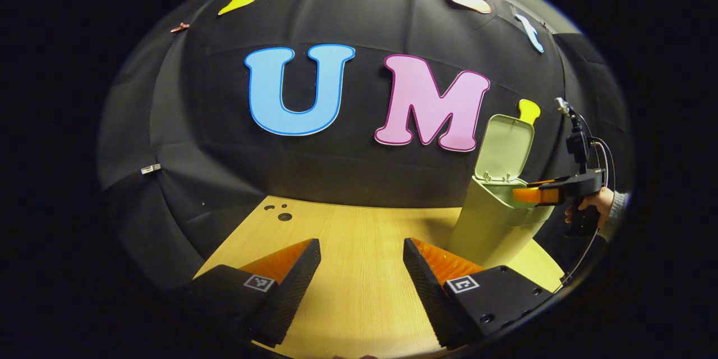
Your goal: Press the lid of the desktop garbage bin to open it, pick up the crumpled paper on the desktop and throw it into the bin, then pick up the pop can on the desktop and drop it into the bin, and finally close the garbage bin lid.
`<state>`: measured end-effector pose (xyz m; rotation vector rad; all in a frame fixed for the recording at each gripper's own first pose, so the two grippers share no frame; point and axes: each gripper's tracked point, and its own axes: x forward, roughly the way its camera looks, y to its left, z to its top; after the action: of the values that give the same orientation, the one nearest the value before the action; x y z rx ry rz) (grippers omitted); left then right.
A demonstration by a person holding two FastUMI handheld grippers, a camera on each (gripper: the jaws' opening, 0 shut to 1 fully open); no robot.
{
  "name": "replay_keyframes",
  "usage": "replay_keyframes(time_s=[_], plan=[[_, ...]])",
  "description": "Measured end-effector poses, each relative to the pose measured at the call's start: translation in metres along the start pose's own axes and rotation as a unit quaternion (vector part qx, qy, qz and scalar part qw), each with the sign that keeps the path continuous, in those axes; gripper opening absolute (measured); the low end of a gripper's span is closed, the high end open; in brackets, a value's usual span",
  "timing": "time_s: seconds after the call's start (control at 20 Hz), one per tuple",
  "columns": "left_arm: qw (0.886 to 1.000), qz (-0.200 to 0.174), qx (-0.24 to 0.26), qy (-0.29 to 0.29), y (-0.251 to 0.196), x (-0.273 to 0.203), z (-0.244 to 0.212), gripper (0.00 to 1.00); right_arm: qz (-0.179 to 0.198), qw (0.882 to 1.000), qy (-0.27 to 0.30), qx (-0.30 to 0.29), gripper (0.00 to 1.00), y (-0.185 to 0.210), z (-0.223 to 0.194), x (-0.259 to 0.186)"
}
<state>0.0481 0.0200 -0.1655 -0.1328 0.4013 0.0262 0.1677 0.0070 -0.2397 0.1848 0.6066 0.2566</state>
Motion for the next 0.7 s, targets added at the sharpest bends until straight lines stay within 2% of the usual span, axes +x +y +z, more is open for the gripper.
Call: replay_keyframes(time_s=[0.2,0.4,0.7], plan=[[1.0,-0.002,-0.002,-0.002,0.0,-0.003,0.0,0.95,-0.008,0.997,-0.075,0.002,0.98,-0.007,0.048,-0.017],[1.0,-0.003,-0.001,-0.002,-0.002,-0.005,-0.002,0.95,-0.026,0.988,-0.151,-0.012,0.98,-0.018,0.113,-0.032],[1.0,0.0,0.001,-0.002,0.002,-0.005,-0.007,0.95,-0.04,0.978,-0.203,-0.021,0.98,-0.028,0.176,-0.028]])
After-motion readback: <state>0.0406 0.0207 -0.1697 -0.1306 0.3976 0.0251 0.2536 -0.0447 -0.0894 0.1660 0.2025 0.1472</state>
